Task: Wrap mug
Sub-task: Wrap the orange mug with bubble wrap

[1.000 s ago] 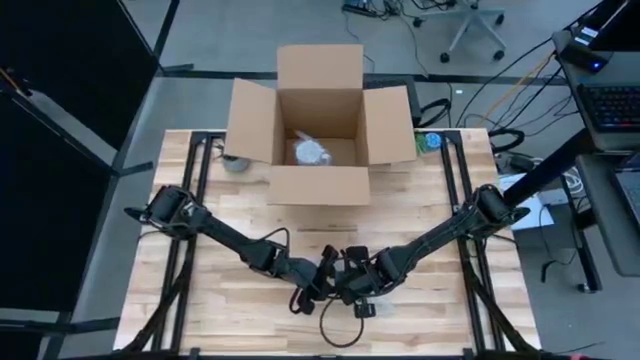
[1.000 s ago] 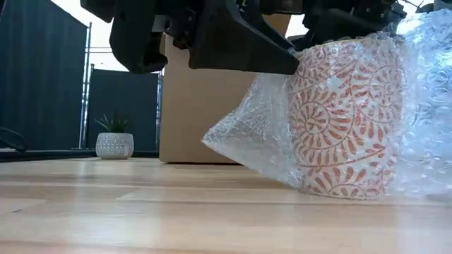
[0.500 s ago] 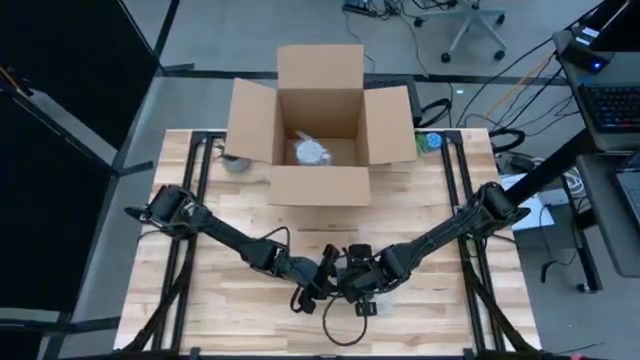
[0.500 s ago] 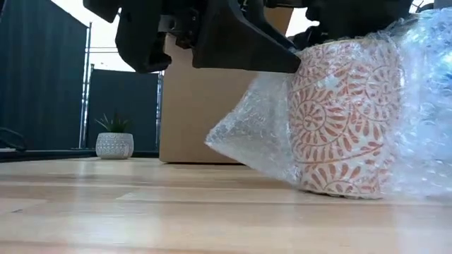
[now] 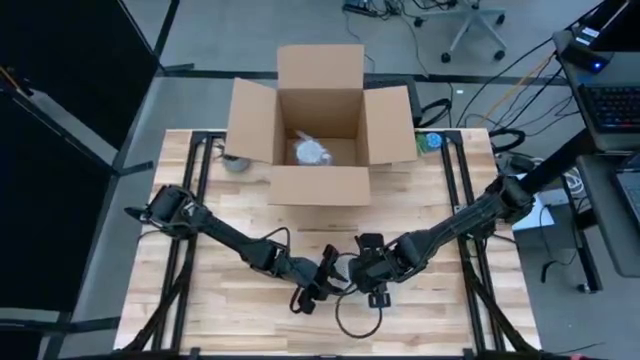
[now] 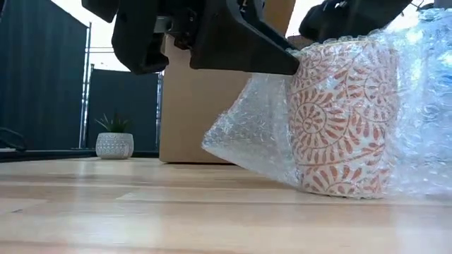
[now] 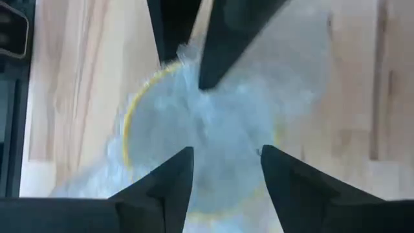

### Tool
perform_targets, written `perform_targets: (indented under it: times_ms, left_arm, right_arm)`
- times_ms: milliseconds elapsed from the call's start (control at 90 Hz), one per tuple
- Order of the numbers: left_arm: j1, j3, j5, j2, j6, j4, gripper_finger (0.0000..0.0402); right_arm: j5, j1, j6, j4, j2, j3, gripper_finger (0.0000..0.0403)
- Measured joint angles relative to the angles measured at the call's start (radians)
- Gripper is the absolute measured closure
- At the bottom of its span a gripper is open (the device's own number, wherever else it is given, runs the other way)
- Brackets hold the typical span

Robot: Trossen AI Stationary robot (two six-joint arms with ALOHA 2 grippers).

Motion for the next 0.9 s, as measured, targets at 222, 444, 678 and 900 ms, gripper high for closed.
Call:
perform_targets:
  times_ms: [222,444,678,900]
  left_arm:
    - [0.000,0.000,0.000,0.000,0.000,0.001,0.0277]
    - [0.000,0.000,0.000,0.000,0.000,0.000,0.0277]
    - [0.000,0.000,0.000,0.000,-0.003,0.002,0.0277]
    - [0.000,0.000,0.000,0.000,-0.001,0.005,0.0277]
  right_arm:
    - [0.120,-0.004,0.084,0.007,-0.068,0.003,0.0236]
    - [0.131,-0.003,0.100,0.033,0.041,0.003,0.0236]
    - [0.080,-0.003,0.101,0.062,0.177,0.006,0.0236]
    - [0.061,-0.004,0.102,0.069,0.239,0.011,0.0237]
